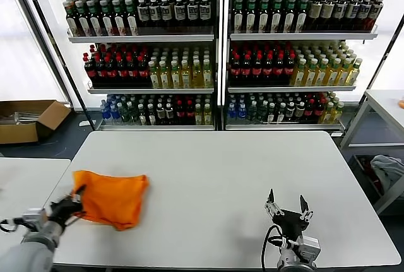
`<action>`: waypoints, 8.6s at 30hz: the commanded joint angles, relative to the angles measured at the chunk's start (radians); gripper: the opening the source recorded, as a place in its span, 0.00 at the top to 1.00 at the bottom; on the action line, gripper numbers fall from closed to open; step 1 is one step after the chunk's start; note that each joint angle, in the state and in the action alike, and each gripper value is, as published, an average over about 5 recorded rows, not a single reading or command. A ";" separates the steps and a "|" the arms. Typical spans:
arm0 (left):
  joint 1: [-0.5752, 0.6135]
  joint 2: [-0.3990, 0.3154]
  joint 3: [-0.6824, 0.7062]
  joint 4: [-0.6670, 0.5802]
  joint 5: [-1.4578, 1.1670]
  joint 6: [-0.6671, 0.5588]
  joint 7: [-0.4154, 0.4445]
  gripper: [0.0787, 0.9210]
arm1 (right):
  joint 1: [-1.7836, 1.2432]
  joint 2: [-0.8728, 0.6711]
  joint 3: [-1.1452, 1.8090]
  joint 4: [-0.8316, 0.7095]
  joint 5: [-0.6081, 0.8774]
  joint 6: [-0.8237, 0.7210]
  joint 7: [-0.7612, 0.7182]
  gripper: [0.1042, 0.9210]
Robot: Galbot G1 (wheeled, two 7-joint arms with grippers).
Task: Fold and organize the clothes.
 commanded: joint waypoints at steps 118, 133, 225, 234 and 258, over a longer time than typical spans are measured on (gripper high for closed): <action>0.039 -0.211 0.389 -0.331 0.072 0.052 -0.233 0.12 | 0.335 -0.141 -0.249 -0.106 0.450 -0.287 0.133 0.97; 0.038 -0.221 0.401 -0.334 0.071 0.060 -0.231 0.12 | 0.314 -0.213 -0.155 -0.169 0.206 -0.286 -0.003 0.82; 0.057 -0.246 0.428 -0.344 0.079 0.077 -0.208 0.12 | 0.117 -0.086 -0.215 -0.058 0.455 -0.288 0.063 0.12; 0.066 -0.247 0.424 -0.356 0.081 0.077 -0.208 0.12 | 0.058 -0.151 -0.195 0.019 0.454 -0.289 0.075 0.12; 0.070 -0.314 0.434 -0.378 0.273 -0.200 -0.141 0.12 | 0.053 -0.151 0.118 0.121 0.006 -0.231 -0.070 0.12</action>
